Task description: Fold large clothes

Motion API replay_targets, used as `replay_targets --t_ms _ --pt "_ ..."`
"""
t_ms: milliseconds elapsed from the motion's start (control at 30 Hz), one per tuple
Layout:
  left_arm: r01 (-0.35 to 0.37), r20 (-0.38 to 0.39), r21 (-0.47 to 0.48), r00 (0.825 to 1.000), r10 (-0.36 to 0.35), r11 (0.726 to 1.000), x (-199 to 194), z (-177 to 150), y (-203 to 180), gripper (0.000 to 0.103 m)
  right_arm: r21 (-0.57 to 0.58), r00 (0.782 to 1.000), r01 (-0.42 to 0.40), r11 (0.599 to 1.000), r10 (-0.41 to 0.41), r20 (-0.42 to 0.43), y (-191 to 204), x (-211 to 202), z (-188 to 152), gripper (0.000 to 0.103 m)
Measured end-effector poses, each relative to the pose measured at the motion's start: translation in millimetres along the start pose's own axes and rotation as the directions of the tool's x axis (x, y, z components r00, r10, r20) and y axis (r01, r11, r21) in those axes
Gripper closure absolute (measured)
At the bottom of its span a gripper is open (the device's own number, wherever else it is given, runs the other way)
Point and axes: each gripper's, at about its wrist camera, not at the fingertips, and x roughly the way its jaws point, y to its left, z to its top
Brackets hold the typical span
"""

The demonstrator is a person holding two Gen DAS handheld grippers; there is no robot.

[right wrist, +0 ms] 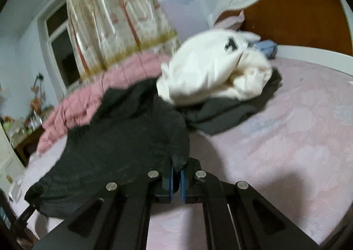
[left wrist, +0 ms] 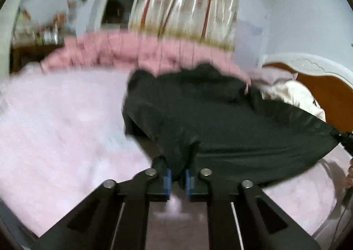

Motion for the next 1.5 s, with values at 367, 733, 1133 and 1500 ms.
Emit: replay_targets --t_ms 367,733,1133,1500 --pt "-0.001 0.241 0.026 0.971 -0.005 1.000 -85.1 94.3 -15.7 0.095 -0.076 0.963 -0.033 0.997 0.052 0.264 32.7 -117.1 43.5 0.100" --pt "-0.158 -0.310 -0.087 0.943 0.124 0.983 148.5 94.1 32.1 0.073 -0.185 0.992 0.097 0.978 -0.110 -0.061 66.6 110.9 83.5 0.089" --pt "0.011 -0.044 -0.038 0.999 -0.012 0.999 67.8 78.8 -1.4 0.000 -0.126 0.987 0.139 0.982 -0.127 0.101 36.0 61.6 81.0 0.012" --pt "0.233 -0.378 0.209 0.915 -0.141 0.950 117.3 36.1 -120.3 0.000 -0.377 0.970 -0.161 0.912 0.075 -0.232 92.8 72.0 3.6 0.011"
